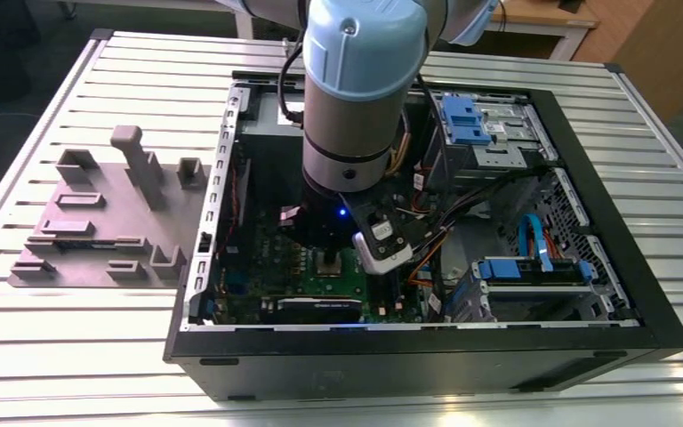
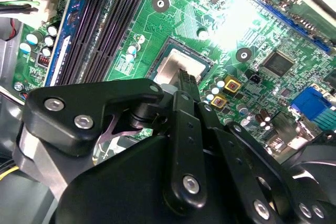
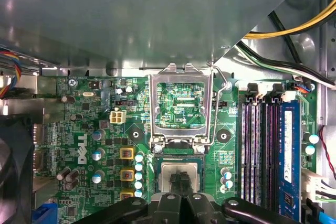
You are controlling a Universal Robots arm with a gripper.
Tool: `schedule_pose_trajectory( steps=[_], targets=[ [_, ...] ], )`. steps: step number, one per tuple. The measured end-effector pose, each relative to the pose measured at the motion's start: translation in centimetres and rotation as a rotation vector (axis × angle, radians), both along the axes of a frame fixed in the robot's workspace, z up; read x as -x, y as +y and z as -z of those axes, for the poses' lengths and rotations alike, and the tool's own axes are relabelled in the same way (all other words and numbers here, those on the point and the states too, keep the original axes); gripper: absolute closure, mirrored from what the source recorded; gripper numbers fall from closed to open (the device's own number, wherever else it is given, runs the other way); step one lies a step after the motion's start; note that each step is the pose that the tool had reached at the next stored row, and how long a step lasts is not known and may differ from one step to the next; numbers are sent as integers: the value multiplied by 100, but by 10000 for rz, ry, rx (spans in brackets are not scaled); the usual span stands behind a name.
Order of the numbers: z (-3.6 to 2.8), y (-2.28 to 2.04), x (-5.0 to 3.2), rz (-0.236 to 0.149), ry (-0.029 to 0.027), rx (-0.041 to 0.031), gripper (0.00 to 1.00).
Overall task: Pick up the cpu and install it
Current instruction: 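Close the cpu cover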
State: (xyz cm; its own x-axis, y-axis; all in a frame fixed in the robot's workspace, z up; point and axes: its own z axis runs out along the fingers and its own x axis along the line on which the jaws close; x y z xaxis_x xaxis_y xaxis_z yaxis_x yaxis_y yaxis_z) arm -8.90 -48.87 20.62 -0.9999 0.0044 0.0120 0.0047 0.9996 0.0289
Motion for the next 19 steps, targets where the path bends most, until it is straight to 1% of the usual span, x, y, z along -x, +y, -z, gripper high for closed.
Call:
schedule_pose_trajectory(
  steps=[6, 9, 16, 19],
  targets=[
    [-2, 0, 0, 0, 1, 1, 90],
    [-24, -1, 0, 0, 2, 3, 90],
    [-121, 0, -2, -2, 1, 5, 90],
    [-185, 0, -3, -1, 1, 52, 90]
  ],
)
